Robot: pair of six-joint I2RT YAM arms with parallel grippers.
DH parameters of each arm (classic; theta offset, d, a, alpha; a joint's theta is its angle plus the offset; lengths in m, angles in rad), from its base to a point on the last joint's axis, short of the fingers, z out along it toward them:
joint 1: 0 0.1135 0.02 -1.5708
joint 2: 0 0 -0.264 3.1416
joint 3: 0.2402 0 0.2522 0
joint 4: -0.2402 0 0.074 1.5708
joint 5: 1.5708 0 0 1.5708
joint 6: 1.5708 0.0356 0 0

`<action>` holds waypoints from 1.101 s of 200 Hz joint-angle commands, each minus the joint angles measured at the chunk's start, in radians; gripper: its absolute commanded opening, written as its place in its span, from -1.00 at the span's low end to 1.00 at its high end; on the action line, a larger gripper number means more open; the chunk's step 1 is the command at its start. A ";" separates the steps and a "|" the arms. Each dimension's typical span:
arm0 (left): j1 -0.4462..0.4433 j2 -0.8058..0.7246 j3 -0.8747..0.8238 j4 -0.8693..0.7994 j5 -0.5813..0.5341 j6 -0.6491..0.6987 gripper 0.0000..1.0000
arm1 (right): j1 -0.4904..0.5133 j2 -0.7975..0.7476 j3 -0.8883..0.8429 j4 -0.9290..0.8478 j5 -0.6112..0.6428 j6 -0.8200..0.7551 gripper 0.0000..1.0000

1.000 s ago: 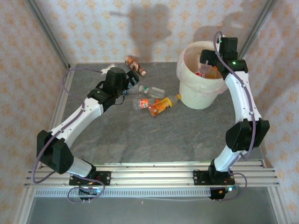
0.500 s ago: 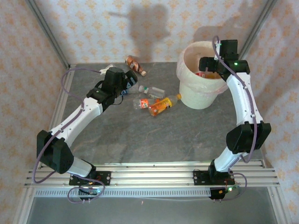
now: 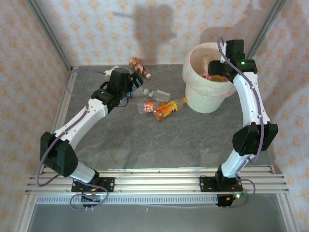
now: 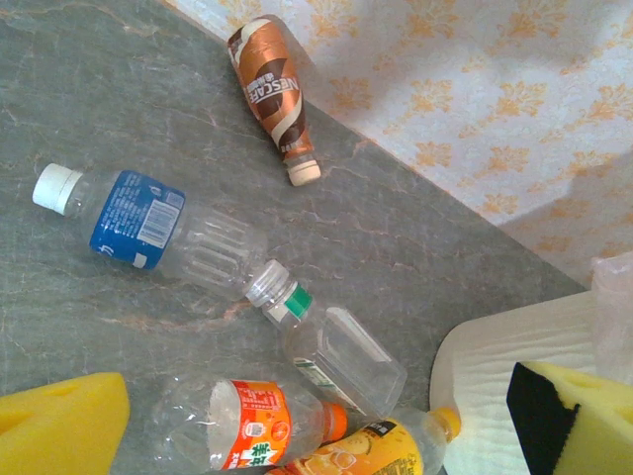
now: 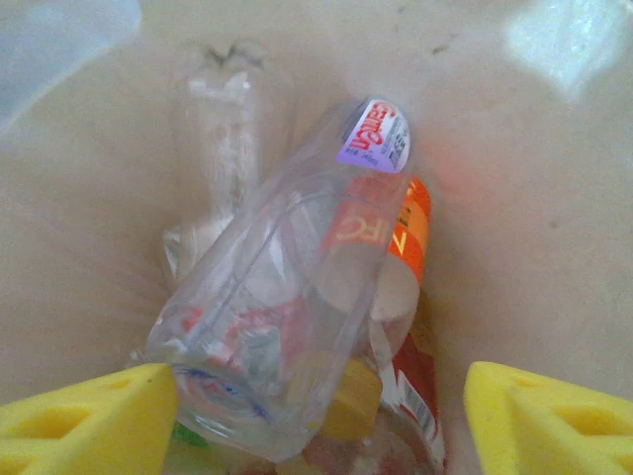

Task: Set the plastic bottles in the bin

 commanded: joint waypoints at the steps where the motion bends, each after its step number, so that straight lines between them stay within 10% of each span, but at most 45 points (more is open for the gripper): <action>1: 0.007 0.012 0.031 -0.027 0.008 -0.003 1.00 | -0.005 0.037 0.084 0.040 0.110 0.044 0.36; 94: 0.012 0.014 0.011 -0.043 0.000 -0.005 1.00 | -0.005 0.266 0.368 -0.041 0.155 0.097 -0.04; 220: 0.047 0.076 -0.023 -0.071 0.010 -0.049 1.00 | -0.009 0.184 0.238 0.060 0.264 0.124 0.62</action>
